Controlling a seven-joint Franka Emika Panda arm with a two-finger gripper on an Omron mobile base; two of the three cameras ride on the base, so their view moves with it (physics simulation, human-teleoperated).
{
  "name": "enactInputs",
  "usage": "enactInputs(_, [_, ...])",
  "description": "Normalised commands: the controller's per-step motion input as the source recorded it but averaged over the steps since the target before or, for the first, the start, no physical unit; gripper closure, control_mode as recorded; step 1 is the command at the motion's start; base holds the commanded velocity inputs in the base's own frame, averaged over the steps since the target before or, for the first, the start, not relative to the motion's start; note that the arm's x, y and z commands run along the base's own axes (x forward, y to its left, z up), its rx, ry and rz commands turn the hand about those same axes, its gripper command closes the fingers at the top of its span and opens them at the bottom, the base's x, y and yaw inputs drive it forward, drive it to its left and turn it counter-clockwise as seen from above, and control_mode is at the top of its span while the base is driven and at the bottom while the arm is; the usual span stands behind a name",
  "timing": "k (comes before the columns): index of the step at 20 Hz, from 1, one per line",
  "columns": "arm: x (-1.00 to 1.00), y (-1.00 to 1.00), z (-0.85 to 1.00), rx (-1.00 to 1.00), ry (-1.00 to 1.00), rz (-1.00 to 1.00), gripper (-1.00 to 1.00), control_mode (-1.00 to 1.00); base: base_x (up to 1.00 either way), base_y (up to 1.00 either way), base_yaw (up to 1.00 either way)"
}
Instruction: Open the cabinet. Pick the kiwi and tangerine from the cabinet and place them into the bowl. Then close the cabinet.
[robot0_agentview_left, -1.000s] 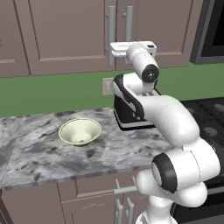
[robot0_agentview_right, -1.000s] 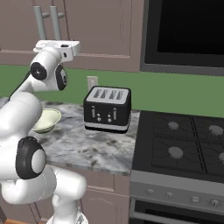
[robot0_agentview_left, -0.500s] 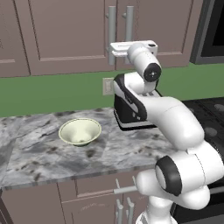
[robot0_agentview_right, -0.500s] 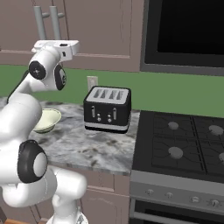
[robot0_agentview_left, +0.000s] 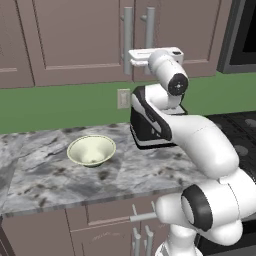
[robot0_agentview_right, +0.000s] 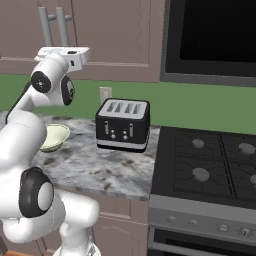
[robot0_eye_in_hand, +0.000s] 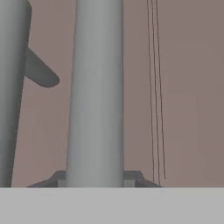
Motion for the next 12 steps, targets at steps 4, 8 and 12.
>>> enactInputs(4, [-0.60,-0.55,0.24,0.04,0.00,0.00,1.00,-1.00,0.00,0.00,0.00])
enactInputs(8, [-0.59,-0.58,0.26,0.05,0.00,0.00,1.00,-1.00,0.00,0.00,0.00])
enactInputs(12, [-0.56,-0.69,0.30,0.07,0.00,0.02,1.00,-1.00,0.00,0.00,0.00])
